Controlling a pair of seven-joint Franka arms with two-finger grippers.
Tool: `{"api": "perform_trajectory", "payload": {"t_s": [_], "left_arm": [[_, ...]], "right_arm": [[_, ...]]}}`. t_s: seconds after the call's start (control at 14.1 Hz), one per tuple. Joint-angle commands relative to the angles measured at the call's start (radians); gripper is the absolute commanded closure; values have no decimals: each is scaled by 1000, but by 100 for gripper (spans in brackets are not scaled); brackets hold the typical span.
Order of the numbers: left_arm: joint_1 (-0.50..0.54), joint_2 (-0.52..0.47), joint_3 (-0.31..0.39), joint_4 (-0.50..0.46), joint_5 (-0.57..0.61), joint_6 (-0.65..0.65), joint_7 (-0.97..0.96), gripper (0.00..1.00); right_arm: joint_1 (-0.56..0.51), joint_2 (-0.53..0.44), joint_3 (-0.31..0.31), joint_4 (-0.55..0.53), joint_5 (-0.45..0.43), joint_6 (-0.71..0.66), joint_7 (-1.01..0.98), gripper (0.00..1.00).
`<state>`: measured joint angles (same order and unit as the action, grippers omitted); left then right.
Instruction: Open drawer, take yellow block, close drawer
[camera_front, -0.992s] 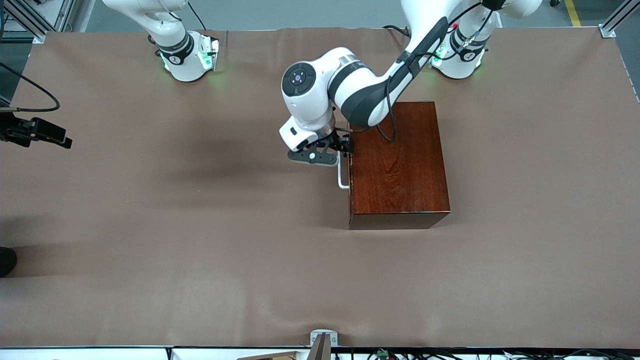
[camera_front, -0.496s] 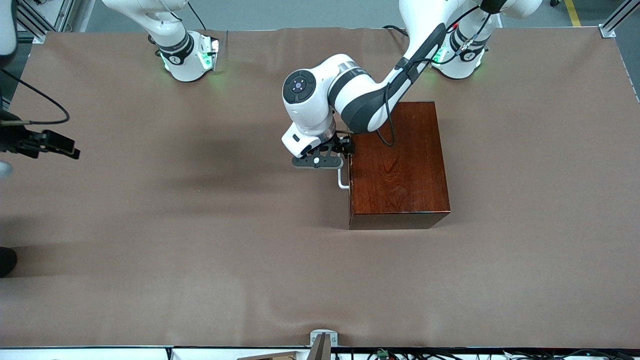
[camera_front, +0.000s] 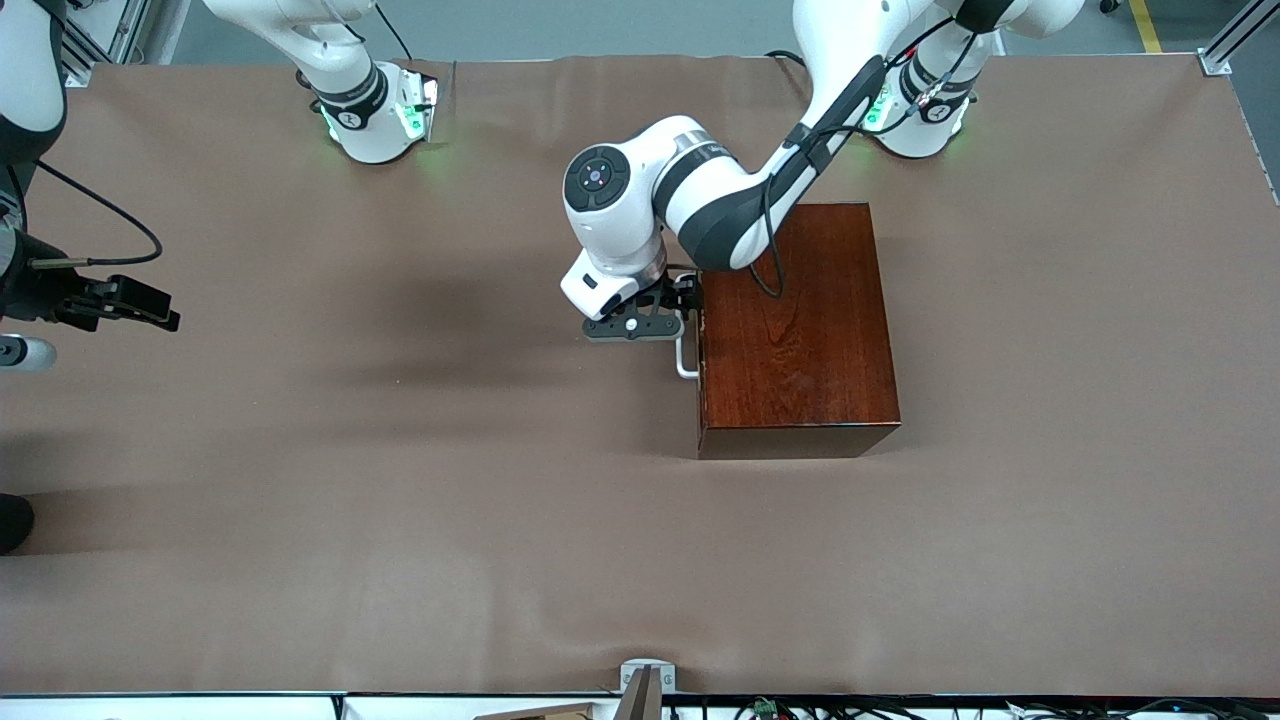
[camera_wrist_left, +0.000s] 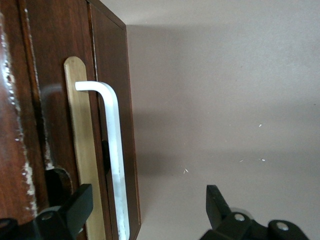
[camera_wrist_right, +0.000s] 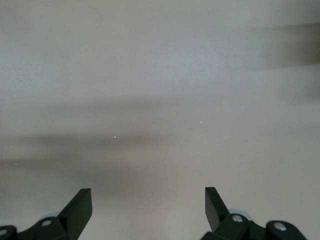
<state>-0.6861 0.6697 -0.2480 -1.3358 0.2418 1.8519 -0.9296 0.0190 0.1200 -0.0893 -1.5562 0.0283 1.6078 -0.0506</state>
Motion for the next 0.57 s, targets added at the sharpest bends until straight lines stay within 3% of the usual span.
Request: {"api": "perform_trajectory", "payload": {"t_s": [0.0, 0.5], "left_arm": [[-29, 24, 3, 18, 22, 4, -37, 0], [-30, 33, 3, 14, 28, 3, -40, 0]], "right_arm": [[-1, 0, -3, 7, 5, 1, -3, 0], [-2, 0, -3, 5, 7, 1, -3, 0]]}}
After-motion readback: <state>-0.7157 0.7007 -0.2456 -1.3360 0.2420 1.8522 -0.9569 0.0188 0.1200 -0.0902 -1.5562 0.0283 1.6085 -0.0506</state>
